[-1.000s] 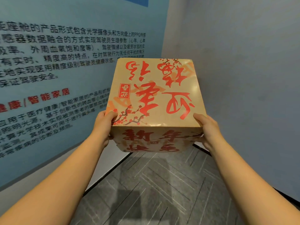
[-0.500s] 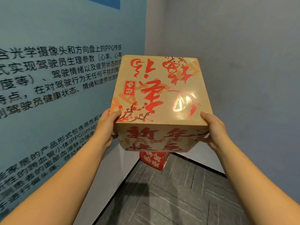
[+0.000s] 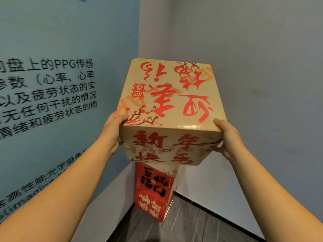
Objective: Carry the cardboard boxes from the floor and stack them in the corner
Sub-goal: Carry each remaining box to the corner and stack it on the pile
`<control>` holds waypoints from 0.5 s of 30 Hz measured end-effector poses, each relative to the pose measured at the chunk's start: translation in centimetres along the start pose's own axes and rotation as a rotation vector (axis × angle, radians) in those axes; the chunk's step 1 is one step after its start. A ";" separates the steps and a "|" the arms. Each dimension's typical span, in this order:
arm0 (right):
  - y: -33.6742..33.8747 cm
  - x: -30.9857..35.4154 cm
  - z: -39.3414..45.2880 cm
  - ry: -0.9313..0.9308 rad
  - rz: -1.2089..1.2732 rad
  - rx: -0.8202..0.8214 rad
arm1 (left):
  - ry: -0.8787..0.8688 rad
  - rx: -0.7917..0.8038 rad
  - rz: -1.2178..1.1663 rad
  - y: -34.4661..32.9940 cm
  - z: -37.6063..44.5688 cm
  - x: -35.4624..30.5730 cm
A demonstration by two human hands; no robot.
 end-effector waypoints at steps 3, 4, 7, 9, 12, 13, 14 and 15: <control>-0.4 -0.4 4.2 -0.004 -0.013 -0.014 | 0.003 -0.027 0.000 -2.3 3.3 -1.1; -0.6 -0.6 5.4 -0.008 -0.019 -0.025 | 0.003 -0.035 0.003 -3.0 4.3 -1.4; -1.4 -1.1 9.1 -0.026 -0.027 -0.073 | 0.002 -0.061 0.016 -4.9 7.4 -2.4; -2.0 -1.6 11.4 -0.040 -0.032 -0.104 | 0.006 -0.069 0.023 -5.9 9.6 -3.1; -3.0 -2.5 14.6 -0.041 -0.058 -0.151 | 0.014 -0.042 0.024 -7.3 13.0 -4.3; -3.3 -2.8 15.5 -0.046 -0.067 -0.167 | 0.020 -0.028 0.031 -7.7 14.2 -4.7; -3.6 -3.0 16.4 -0.052 -0.075 -0.181 | 0.023 -0.014 0.040 -8.2 15.3 -5.1; -3.9 -3.2 17.3 -0.058 -0.081 -0.197 | 0.027 0.000 0.049 -8.6 16.4 -5.4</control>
Point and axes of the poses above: each hand's wrist, its own z-axis towards the middle knuckle, its own y-axis out of the back of the hand, x = y × z, the point moved 3 cm from there along z, towards the middle knuckle, and after that the axes turned 14 degrees about y, right-handed, at the moved point
